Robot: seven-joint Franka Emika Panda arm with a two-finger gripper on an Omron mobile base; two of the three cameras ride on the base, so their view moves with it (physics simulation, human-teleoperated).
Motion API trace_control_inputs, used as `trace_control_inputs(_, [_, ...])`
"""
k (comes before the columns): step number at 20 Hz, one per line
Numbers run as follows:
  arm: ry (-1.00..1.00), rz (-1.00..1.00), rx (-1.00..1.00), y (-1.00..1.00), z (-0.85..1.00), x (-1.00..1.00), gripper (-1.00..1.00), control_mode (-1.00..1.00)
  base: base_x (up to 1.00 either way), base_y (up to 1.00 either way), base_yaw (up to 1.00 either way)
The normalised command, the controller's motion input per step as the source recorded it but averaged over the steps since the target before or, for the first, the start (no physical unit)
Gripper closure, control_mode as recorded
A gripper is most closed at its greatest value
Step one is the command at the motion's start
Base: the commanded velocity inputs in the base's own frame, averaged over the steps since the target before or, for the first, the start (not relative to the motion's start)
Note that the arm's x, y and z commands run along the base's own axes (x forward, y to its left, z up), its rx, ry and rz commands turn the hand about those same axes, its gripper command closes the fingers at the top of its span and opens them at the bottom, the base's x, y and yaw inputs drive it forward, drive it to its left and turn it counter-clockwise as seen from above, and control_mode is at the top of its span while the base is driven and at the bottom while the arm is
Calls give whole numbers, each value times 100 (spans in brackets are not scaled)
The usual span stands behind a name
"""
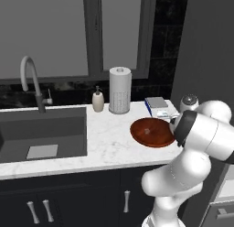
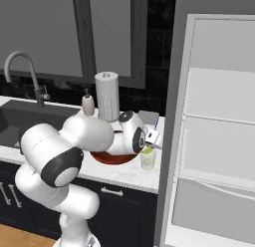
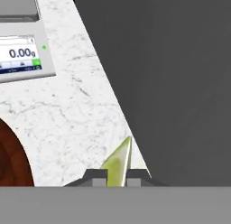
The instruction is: Grab a lemon wedge from the fridge and one ice cube from the ice bowl, and put them in the glass of lemonade.
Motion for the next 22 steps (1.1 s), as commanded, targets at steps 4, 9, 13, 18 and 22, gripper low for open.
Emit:
trace_control_inputs(4, [-1,0,0,-14,-29,17,100,-100,0,0,0])
trace_control_inputs(9, [-3,0,0,-6,-1,0,-100,-100,0,0,0])
trace_control_inputs(13, [-9,0,4,-5,23,-1,-100,-100,0,0,0])
trace_control_inputs(18, [-10,0,5,0,56,-5,-100,-100,0,0,0])
trace_control_inputs(22, [-17,0,3,8,89,-27,-100,-100,0,0,0])
